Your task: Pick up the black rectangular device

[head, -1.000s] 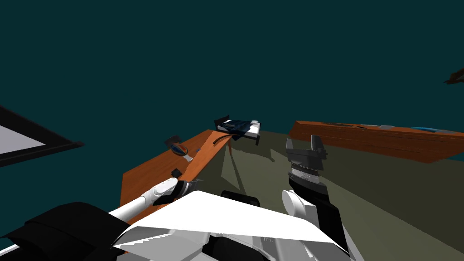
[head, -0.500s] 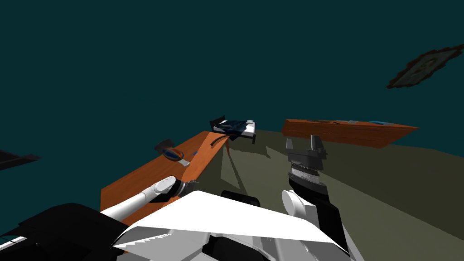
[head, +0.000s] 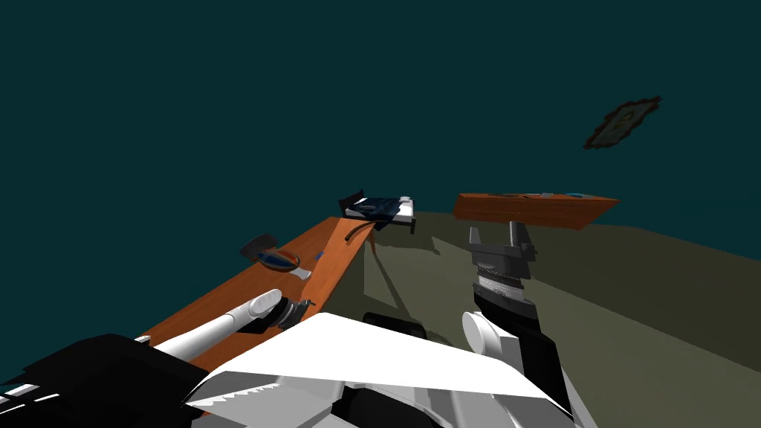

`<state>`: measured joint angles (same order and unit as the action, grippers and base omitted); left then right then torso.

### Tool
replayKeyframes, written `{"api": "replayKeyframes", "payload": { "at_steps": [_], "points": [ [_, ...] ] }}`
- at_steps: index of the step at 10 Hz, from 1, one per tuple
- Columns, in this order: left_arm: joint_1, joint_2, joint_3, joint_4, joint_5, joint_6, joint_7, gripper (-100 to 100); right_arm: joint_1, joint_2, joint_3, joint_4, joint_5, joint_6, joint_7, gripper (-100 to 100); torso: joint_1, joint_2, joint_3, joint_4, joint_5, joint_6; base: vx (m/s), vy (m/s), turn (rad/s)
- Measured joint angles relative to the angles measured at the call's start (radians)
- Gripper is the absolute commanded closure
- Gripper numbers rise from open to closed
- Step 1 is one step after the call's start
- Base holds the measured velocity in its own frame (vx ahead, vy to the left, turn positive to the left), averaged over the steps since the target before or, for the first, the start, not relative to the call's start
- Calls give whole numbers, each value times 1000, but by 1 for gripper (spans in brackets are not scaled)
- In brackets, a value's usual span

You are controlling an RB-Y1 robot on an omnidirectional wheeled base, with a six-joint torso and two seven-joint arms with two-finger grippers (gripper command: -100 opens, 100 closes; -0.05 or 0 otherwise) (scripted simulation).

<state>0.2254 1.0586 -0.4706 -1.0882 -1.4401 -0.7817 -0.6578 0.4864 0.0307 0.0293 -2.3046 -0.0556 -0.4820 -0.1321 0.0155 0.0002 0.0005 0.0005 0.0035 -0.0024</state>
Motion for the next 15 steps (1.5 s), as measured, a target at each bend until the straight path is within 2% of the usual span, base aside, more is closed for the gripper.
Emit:
{"api": "replayKeyframes", "payload": {
  "at_steps": [1, 3, 4, 6, 7, 8, 9, 10, 15],
  "points": [
    [-11, 4, 2, 43, -20, -13, -23, -100, 0, 0, 0, 0, 0, 0, 0, 0, 3, 0, 0, 0, 0, 0, -55, 257, -213],
    [-26, 25, -3, 80, -77, -26, -29, -100, 0, 0, 0, 0, 0, 0, 0, 0, 8, -1, -1, 0, 2, 0, -20, 284, -152],
    [-20, 53, 1, 74, -96, -35, -24, -100, 0, 0, 0, 0, 0, 0, 0, 0, 8, -2, -1, 0, 2, 0, 3, 176, -28],
    [-40, 52, 3, 119, -112, -44, -42, -100, 0, 0, 0, 0, 0, 0, 0, 0, -2, -4, -3, -1, 0, 0, 4, 84, -22],
    [-41, 52, 3, 121, -113, -45, -44, 0, 0, 0, 0, 0, 0, 0, 0, 0, -7, -4, -3, -1, -1, -1, 0, 12, 0],
    [-41, 52, 3, 121, -113, -45, -44, -100, 0, 0, 0, 0, 0, 0, 0, 0, -10, -4, -2, -1, -2, -1, 86, 28, 218],
    [-16, 58, 4, 95, -116, -32, -47, -100, 1, 0, 0, 0, 0, 0, 0, 0, -10, -8, -4, -2, -2, -2, 160, 20, 204],
    [-6, 47, 2, 97, -121, -17, -66, -100, 1, 0, 0, 0, 0, 0, 0, 0, -10, -13, -7, -3, -2, -1, 154, 6, 136],
    [96, 46, 3, 11, -142, 61, -115, -100, 1, 0, 0, 0, 0, 0, 0, 0, -10, -15, -8, -3, -2, -2, 153, 3, 171]
  ]
}}
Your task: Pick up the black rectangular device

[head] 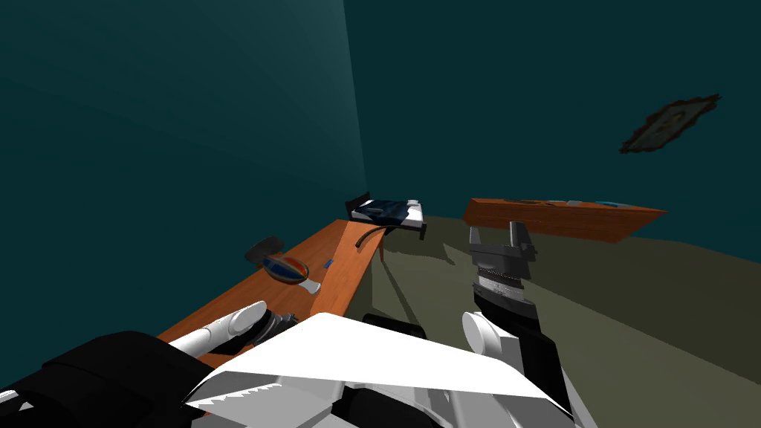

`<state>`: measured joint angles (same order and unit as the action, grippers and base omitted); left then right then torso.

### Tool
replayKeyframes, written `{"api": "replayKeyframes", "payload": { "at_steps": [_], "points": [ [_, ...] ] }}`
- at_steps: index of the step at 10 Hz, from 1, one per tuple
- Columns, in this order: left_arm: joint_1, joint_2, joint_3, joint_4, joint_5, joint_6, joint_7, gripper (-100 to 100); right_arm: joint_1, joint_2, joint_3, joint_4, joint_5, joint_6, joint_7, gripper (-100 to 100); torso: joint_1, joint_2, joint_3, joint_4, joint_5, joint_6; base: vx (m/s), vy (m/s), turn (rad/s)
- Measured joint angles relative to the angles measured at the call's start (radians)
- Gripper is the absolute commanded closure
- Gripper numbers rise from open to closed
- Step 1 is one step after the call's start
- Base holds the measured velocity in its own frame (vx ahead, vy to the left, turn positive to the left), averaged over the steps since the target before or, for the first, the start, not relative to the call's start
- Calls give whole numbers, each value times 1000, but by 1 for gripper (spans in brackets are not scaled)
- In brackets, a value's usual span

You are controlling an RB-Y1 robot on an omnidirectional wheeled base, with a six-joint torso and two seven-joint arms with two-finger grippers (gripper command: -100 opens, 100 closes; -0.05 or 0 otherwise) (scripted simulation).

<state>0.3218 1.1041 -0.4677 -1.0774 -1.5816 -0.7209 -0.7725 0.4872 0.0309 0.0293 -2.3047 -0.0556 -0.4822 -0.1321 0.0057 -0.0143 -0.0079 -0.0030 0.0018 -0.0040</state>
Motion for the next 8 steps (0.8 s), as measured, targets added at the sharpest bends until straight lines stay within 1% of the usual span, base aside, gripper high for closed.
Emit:
{"api": "replayKeyframes", "payload": {
  "at_steps": [1, 2, 6, 7, 8],
  "points": [
    [23, 2, 2, -18, -2, 17, -16, -100, 0, 0, 0, 0, 0, 0, 0, 0, 0, 0, 0, 0, 0, 1, 63, 1, 28],
    [25, 2, 2, -21, -2, 20, -18, 100, 0, 0, 0, 0, 0, 0, 0, 0, 0, 5, 2, 1, 0, 1, 14, -1, -14],
    [24, 2, 2, -21, -2, 20, -18, 100, -1, 0, 0, 0, 0, 0, 0, 0, 0, 10, 6, 2, 0, 1, 1, 0, 2],
    [24, 2, 2, -21, -2, 19, -18, 0, -1, 0, 0, 0, 0, 0, 0, 0, 0, 10, 6, 2, 0, 1, 0, 0, 0],
    [25, 2, 2, -20, -2, 19, -18, 100, -1, 0, 0, 0, 0, 0, 0, 0, 0, 10, 6, 2, 0, 1, -71, -14, -211]
  ]
}}
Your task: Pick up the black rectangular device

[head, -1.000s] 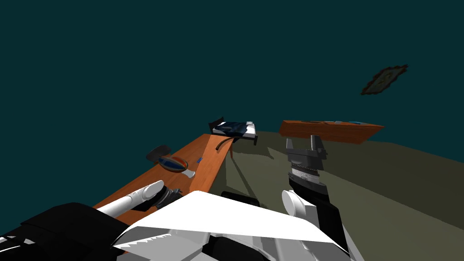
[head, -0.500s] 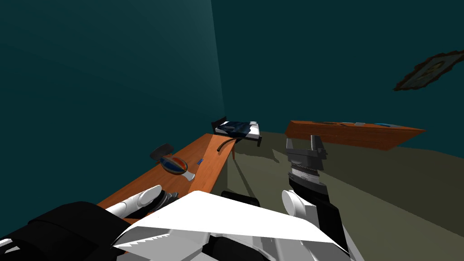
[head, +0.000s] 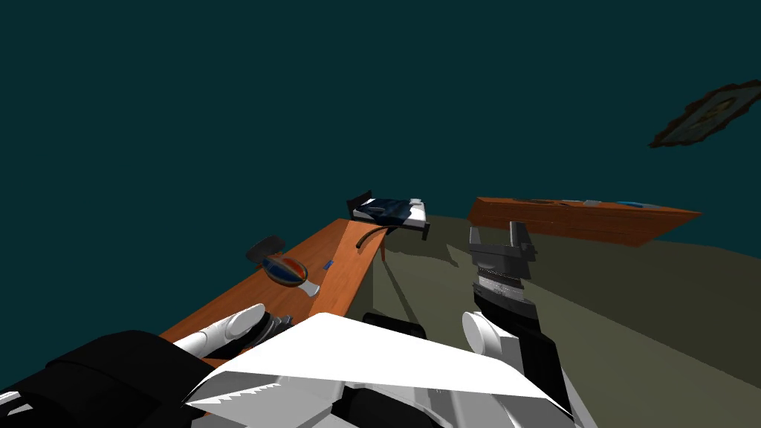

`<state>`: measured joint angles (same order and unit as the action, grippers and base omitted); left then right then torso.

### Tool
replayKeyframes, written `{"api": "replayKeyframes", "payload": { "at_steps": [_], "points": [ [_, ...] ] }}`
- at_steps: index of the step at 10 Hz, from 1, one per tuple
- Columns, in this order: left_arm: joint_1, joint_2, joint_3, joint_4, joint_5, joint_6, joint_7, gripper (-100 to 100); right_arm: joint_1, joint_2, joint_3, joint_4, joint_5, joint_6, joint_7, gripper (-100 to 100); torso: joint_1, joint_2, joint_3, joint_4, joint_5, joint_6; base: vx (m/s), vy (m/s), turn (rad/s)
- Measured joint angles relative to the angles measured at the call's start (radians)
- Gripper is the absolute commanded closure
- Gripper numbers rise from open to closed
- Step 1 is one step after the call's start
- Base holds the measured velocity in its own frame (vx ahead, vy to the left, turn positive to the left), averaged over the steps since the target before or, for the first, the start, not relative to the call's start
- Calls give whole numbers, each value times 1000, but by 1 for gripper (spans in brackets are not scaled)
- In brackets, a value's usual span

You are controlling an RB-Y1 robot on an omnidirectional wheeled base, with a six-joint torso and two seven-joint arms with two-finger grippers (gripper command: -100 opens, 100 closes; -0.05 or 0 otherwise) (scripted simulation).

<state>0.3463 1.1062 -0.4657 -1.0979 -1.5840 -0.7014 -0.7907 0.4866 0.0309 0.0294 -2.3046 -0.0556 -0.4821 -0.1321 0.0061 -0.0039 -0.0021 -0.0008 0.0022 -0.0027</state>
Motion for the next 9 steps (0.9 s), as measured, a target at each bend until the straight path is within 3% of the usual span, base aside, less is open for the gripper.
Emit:
{"api": "replayKeyframes", "payload": {
  "at_steps": [4, 8, 9],
  "points": [
    [-81, 0, -1, 66, 15, -58, 39, 100, 0, 0, 0, 0, 0, 0, 0, 0, 0, 12, 7, 3, 0, 1, -184, -6, -198],
    [-148, 5, -3, 118, 27, -114, 85, 100, 0, 0, 0, 0, 0, 0, 0, 0, 1, 8, 5, 3, 0, 0, -105, -3, -112],
    [-151, 5, -3, 120, 28, -117, 87, 0, 0, 0, 0, 0, 0, 0, 0, 0, 1, 5, 3, 2, 0, 0, -9, 1, 7]
  ]
}}
